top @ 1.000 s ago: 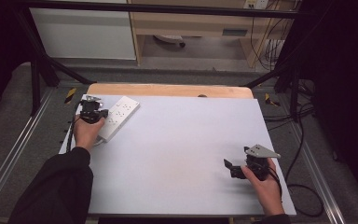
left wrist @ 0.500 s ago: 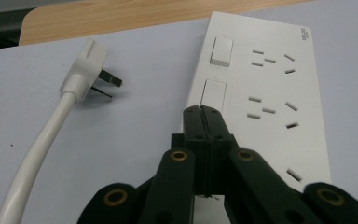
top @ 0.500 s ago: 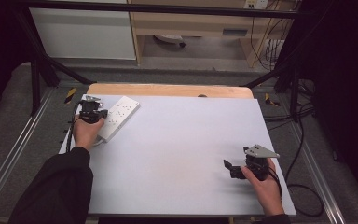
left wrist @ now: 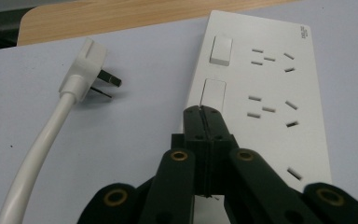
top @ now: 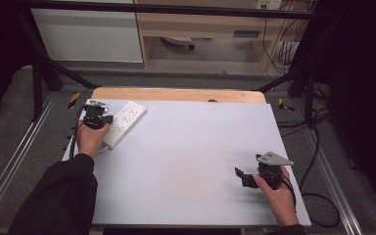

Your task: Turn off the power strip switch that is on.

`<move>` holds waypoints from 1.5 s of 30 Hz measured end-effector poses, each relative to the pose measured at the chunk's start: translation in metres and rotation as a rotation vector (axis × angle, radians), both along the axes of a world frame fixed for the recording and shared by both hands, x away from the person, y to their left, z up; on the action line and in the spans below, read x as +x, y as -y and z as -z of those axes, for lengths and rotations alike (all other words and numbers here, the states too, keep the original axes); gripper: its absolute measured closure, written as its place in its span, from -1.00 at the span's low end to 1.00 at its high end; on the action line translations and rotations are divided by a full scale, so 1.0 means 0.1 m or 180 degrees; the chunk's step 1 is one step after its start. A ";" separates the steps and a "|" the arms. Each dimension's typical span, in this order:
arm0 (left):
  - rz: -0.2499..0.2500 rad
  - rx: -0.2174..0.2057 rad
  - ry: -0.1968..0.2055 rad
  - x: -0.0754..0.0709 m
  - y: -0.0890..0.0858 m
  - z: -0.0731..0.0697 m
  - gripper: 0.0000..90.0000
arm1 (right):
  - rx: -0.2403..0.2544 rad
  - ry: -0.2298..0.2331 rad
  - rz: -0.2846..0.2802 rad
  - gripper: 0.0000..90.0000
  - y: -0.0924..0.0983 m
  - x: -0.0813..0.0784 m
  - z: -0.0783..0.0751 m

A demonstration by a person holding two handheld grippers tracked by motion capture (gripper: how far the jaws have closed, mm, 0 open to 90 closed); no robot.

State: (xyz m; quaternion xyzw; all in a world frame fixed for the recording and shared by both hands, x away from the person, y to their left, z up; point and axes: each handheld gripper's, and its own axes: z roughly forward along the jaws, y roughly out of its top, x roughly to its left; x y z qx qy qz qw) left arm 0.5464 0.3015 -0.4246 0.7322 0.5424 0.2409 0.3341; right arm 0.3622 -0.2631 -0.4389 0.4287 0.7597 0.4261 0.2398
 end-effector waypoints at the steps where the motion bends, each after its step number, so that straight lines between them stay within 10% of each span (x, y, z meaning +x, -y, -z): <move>1: 0.0002 0.0006 0.0000 0.00 0.00 0.00 1.00 | 0.0005 0.0001 -0.0001 -0.93 0.00 0.00 0.00; 31: -0.0005 0.0073 0.0033 0.01 0.03 0.03 1.00 | -0.0001 0.0001 0.0001 -0.93 0.00 0.00 0.00; 45: -0.0013 -0.0113 0.0171 0.00 0.04 -0.02 1.00 | -0.0019 -0.0001 0.0003 -0.93 0.00 0.00 0.00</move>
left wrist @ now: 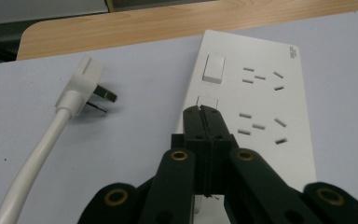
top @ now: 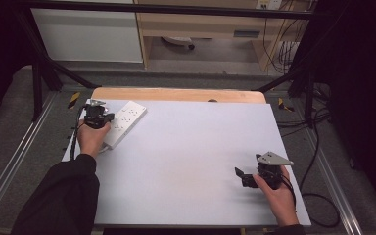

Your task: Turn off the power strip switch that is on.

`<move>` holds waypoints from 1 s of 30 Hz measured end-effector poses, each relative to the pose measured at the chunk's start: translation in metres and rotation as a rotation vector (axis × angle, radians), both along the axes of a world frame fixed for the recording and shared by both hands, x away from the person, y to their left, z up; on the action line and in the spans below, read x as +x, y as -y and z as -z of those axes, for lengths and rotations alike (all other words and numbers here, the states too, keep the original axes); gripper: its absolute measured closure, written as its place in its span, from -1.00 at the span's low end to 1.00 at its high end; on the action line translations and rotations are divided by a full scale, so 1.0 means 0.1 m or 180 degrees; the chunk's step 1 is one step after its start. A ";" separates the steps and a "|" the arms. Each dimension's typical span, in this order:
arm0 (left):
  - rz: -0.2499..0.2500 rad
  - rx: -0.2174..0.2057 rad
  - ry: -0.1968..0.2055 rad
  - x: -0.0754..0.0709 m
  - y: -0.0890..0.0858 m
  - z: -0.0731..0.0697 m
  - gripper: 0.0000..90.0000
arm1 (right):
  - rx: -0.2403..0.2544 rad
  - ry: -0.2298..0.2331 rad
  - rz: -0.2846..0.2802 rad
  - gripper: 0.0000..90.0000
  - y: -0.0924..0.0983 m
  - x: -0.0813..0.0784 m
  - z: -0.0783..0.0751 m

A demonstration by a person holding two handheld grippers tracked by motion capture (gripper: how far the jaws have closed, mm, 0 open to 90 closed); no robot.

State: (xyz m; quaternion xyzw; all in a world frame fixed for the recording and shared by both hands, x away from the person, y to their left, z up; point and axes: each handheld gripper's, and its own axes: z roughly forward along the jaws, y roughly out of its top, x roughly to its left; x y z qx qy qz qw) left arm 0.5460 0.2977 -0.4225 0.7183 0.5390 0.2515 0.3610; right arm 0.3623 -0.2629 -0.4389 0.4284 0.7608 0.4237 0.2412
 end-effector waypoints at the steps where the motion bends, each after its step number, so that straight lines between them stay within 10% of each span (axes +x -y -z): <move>1: 0.0003 0.0000 0.0010 0.00 0.01 0.00 1.00 | -0.0002 -0.0001 0.0001 -0.93 0.00 0.00 0.00; 13: -0.0056 -0.0131 0.0058 0.00 0.01 -0.04 0.99 | 0.0005 0.0007 -0.0012 -0.93 0.00 0.00 0.00; 30: -0.0199 -0.0322 0.0286 0.01 -0.01 -0.09 -0.06 | 0.0006 0.0001 -0.0007 -0.93 0.01 0.00 0.00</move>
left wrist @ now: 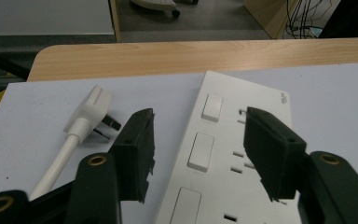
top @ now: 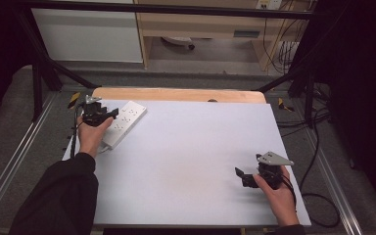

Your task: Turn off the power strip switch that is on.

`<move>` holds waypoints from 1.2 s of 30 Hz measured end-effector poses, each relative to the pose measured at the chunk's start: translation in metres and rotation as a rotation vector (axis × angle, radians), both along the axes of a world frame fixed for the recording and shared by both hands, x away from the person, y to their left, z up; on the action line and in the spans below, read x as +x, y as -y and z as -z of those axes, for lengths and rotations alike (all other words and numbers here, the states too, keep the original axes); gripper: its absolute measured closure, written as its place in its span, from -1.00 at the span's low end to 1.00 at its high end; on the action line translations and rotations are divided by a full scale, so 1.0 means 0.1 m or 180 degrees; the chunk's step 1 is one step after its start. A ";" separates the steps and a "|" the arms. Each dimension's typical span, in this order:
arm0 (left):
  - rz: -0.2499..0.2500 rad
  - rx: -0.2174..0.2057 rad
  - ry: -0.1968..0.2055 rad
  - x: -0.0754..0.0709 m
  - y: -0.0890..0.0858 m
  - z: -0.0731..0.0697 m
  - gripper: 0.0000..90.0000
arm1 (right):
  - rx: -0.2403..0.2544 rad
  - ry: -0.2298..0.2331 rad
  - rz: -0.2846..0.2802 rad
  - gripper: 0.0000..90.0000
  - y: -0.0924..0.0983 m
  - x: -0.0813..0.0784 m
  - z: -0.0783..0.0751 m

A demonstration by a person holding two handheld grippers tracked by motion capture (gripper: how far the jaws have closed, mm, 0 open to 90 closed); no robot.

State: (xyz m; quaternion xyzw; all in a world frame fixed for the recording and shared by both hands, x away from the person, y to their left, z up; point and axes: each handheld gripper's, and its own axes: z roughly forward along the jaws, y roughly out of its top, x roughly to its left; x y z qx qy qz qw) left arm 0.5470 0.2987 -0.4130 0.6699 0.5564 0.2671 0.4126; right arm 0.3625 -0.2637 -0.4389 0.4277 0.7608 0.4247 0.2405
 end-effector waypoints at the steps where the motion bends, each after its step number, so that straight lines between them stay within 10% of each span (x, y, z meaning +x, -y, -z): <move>1: 0.0001 -0.0010 0.0011 0.00 0.00 0.00 -0.10 | 0.0003 0.0000 0.0003 -0.93 0.00 0.00 0.00; 13: 0.0034 -0.0102 0.0301 -0.05 0.07 -0.13 -0.74 | -0.0023 0.0010 0.0007 -0.93 0.00 0.01 0.00; 26: 0.0073 -0.0215 0.0534 -0.13 0.17 -0.30 -0.76 | -0.0049 -0.0010 0.0075 -0.93 0.02 0.00 0.01; 36: 0.0080 -0.0277 0.0477 -0.29 0.13 -0.43 -0.76 | -0.0057 0.0011 0.0115 -0.93 0.01 -0.02 0.00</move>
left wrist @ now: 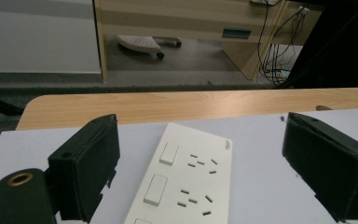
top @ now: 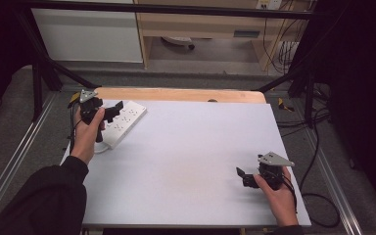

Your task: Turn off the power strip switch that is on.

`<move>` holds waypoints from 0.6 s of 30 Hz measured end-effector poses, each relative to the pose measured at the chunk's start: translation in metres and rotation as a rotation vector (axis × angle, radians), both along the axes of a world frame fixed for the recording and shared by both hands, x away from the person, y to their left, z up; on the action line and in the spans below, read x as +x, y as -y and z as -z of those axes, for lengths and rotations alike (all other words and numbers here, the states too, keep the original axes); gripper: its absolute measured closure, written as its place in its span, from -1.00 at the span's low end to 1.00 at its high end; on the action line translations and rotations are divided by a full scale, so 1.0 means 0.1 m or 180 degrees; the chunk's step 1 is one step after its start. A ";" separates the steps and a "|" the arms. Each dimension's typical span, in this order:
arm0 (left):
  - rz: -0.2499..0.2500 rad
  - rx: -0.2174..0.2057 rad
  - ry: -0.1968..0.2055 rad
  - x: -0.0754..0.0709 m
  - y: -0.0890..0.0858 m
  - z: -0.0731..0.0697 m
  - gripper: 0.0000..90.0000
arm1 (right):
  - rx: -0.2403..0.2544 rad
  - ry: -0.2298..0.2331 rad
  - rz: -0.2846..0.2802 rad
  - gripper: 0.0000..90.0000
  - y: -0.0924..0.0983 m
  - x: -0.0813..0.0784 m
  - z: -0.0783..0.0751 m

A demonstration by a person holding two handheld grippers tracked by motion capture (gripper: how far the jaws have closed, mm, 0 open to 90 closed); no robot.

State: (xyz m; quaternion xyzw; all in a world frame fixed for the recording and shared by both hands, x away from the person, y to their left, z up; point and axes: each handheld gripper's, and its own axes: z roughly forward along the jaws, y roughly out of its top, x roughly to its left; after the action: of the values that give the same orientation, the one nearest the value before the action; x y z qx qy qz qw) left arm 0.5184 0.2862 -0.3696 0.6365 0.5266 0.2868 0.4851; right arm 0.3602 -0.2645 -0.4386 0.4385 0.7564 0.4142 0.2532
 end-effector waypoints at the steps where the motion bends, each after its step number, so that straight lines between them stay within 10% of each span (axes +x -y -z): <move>1: 0.0001 -0.0017 0.0009 -0.02 -0.01 -0.02 -0.76 | 0.0010 0.0002 -0.0003 -0.93 0.00 0.00 0.00; 18: 0.0147 -0.0062 0.0104 -0.24 0.03 -0.16 -0.79 | 0.0099 0.0000 -0.0041 -0.93 0.01 0.02 -0.01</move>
State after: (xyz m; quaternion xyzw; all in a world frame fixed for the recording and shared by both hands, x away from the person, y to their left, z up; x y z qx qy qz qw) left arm 0.4945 0.2828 -0.3535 0.6390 0.5065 0.2808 0.5063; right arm 0.3621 -0.2656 -0.4380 0.4375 0.7526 0.4276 0.2438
